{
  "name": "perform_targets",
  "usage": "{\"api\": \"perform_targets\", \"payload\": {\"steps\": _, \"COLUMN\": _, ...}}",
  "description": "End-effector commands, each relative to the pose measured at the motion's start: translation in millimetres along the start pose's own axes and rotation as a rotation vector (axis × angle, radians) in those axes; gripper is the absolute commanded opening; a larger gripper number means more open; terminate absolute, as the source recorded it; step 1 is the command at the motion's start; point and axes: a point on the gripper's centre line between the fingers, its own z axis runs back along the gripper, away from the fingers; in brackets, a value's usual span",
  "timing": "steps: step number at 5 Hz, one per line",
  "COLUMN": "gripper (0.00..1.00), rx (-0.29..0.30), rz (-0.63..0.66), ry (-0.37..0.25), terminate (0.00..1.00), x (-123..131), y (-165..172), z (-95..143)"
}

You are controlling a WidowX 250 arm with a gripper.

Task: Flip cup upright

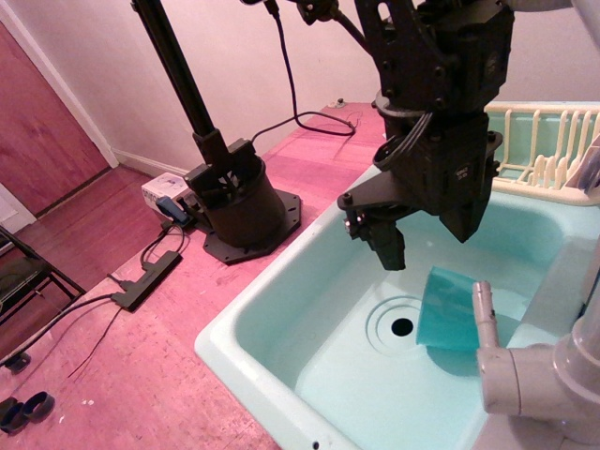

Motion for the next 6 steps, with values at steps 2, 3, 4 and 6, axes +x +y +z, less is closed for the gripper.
{"api": "perform_targets", "payload": {"steps": 2, "gripper": 1.00, "rx": 0.010, "rz": -0.027, "ry": 0.006, "terminate": 0.00, "x": -17.5, "y": -28.3, "z": 1.2}}
{"api": "perform_targets", "payload": {"steps": 3, "gripper": 1.00, "rx": 0.001, "rz": -0.049, "ry": 0.001, "terminate": 0.00, "x": -35.3, "y": -47.9, "z": -1.2}}
{"api": "perform_targets", "payload": {"steps": 4, "gripper": 1.00, "rx": 0.031, "rz": -0.027, "ry": -0.028, "terminate": 0.00, "x": -50.8, "y": -50.2, "z": 0.5}}
{"api": "perform_targets", "payload": {"steps": 6, "gripper": 1.00, "rx": 0.257, "rz": -0.137, "ry": -0.072, "terminate": 0.00, "x": -38.9, "y": -16.7, "z": 9.6}}
